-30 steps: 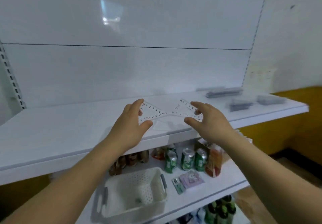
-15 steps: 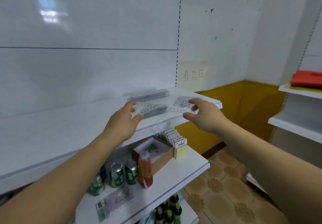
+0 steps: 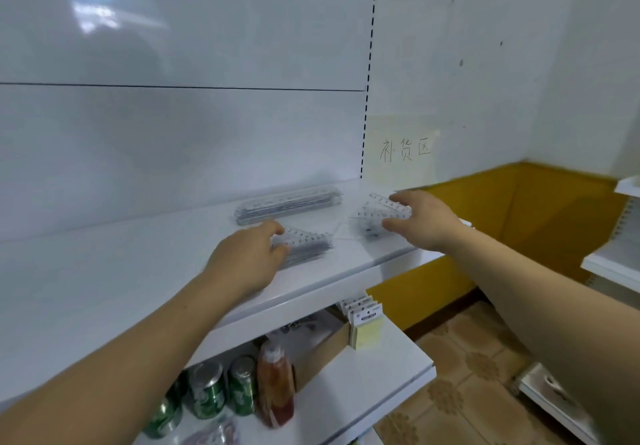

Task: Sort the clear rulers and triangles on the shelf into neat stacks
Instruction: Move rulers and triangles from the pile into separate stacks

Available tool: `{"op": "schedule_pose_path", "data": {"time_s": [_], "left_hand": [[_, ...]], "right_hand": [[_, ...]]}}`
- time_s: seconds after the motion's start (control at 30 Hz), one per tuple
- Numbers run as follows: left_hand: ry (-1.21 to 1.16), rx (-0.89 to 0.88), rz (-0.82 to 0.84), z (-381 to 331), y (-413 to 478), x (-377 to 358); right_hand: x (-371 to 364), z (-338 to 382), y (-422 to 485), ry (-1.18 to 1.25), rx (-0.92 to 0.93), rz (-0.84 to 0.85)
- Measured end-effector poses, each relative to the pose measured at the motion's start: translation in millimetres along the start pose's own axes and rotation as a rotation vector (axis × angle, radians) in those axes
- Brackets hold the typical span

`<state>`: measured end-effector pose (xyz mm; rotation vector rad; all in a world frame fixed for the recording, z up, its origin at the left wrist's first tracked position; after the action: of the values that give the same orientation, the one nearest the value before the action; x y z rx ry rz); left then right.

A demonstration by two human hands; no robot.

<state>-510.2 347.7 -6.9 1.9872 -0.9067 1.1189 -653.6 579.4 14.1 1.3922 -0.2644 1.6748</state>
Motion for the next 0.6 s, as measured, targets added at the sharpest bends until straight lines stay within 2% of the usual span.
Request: {"op": "schedule_pose_path", "data": {"time_s": [0.3,0.5,0.6], "left_hand": [[-0.087,0.125,0.066,0,2,-10],[-0.104,0.235,0.085,-9,-6,-10],[-0.029,0.227,-0.009,-27,-7,-1]], "right_hand": [[-18,-38,52,0.009,0.141,0.342],[-18,-51,63,0.014,0.269,0.42],[-14,-57,62,0.02,0.337,0.428]]}}
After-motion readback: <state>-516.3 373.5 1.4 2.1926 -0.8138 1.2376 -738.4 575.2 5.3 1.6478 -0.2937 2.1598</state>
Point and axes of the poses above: each hand's wrist, its own y-axis towards the middle knuckle, its own x-axis out of the back of the hand, z = x × y, the point moved 3 cm from there along y, towards the middle knuckle, and after that the axes turned 14 degrees about x, right-handed, at the moved point
